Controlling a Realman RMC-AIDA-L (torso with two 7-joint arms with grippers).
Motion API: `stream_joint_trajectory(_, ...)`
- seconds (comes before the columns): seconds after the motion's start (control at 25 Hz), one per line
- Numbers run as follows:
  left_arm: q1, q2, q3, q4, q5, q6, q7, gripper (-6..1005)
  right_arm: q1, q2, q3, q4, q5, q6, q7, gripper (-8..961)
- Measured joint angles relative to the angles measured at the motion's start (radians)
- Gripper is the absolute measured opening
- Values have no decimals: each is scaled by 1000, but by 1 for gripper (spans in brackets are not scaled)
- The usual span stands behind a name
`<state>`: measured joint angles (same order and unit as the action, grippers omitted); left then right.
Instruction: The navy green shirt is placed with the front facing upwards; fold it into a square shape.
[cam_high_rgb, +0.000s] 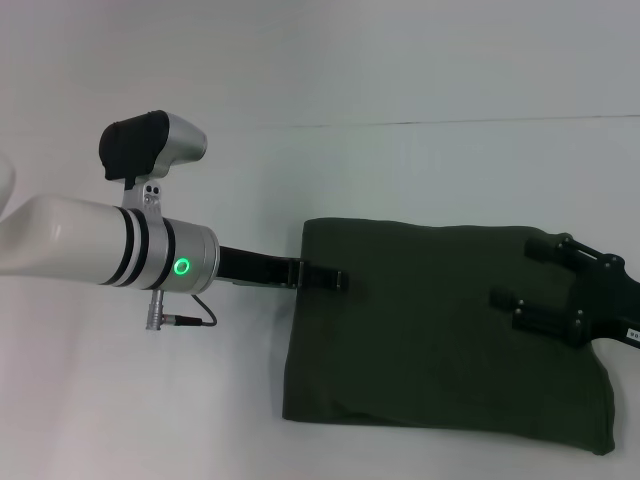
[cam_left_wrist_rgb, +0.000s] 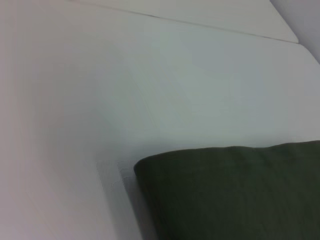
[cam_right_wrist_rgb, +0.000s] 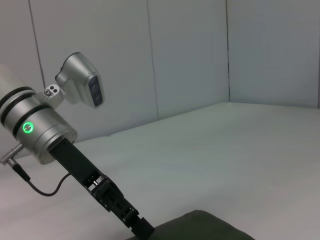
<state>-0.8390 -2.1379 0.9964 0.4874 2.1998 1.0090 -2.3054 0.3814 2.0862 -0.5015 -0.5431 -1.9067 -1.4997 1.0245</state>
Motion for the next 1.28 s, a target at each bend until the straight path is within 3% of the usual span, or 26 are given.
stream_joint_trajectory(0.4,-20,-4,28,-25,2,-2,-3,739,1,0,-1,-14,0,3,11,912)
stream_joint_trajectory(0.76,-15,-26,74,6,-5,-1,10,732,1,2,1,-14,0,3,11,911)
stream_joint_trajectory(1.12,-13,-27,53,12,-9,-1,26,500,1,3,6,-9,0,3,11,912)
stream_joint_trajectory(1.28,-11,-27,53,14,-17,1,39,337,1,3,6,-8,2,3,12,912)
